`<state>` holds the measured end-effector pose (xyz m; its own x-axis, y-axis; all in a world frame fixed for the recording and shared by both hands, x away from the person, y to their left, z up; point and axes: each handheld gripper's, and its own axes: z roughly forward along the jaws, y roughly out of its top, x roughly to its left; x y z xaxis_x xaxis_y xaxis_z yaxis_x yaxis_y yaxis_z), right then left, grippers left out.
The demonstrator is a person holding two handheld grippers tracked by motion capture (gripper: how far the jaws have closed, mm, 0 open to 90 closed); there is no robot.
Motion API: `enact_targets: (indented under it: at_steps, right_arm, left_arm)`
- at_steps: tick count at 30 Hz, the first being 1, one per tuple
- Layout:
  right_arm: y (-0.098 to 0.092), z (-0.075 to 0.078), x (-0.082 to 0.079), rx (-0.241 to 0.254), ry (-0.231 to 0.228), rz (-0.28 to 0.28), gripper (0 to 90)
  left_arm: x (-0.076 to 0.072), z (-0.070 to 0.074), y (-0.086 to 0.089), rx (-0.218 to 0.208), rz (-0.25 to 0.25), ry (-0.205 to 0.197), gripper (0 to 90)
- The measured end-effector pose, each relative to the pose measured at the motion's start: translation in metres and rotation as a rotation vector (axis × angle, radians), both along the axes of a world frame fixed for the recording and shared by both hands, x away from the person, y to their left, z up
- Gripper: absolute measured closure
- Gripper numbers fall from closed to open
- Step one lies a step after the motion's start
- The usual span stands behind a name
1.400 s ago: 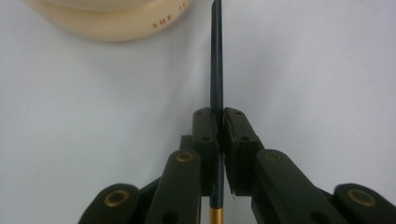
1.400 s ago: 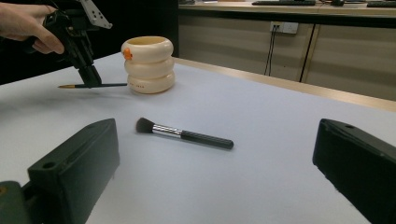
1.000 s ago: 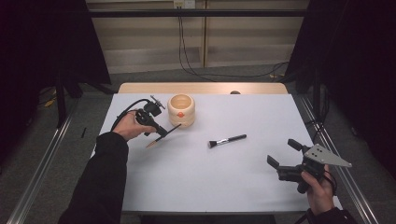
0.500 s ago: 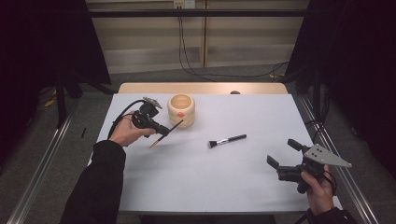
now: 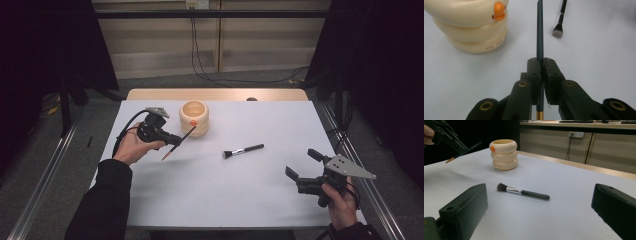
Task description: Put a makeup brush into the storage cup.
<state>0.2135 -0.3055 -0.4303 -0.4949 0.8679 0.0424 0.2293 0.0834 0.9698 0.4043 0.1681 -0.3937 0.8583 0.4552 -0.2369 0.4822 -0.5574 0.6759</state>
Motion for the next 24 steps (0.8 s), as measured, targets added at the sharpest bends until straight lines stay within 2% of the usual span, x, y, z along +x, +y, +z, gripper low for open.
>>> enact_targets:
  at_steps: [5,7,8,10,15,16,21,24]
  right_arm:
    - [0.000,0.000,0.000,0.000,0.000,0.004,0.2]
    - [0.000,0.000,0.000,0.001,-0.004,0.002,0.2]
    - [0.000,0.000,0.000,0.006,0.001,-0.002,0.2]
    - [0.000,0.000,0.000,0.003,-0.001,0.002,0.2]
    - [0.000,0.000,0.000,0.000,0.000,0.003,0.2]
    - [0.000,0.000,0.001,-0.001,-0.003,0.001,0.2]
    - [0.000,0.000,0.001,-0.001,0.000,-0.001,0.2]
    - [0.000,0.000,0.000,0.001,0.000,0.002,0.3]
  left_arm:
    - [-0.009,0.004,0.002,-0.025,0.019,-0.037,84.1]
    - [-0.011,0.004,0.003,-0.064,0.032,-0.045,84.1]
    - [-0.012,0.004,0.005,-0.071,0.035,-0.041,84.1]
    - [-0.013,0.004,0.007,-0.074,0.051,-0.064,84.1]
    - [-0.019,0.005,0.013,-0.135,0.096,-0.095,84.1]
    - [-0.021,0.005,0.013,-0.156,0.097,-0.087,84.1]
    - [-0.029,0.009,0.012,-0.179,0.129,-0.133,84.1]
    - [-0.034,0.013,0.013,-0.225,0.138,-0.151,84.1]
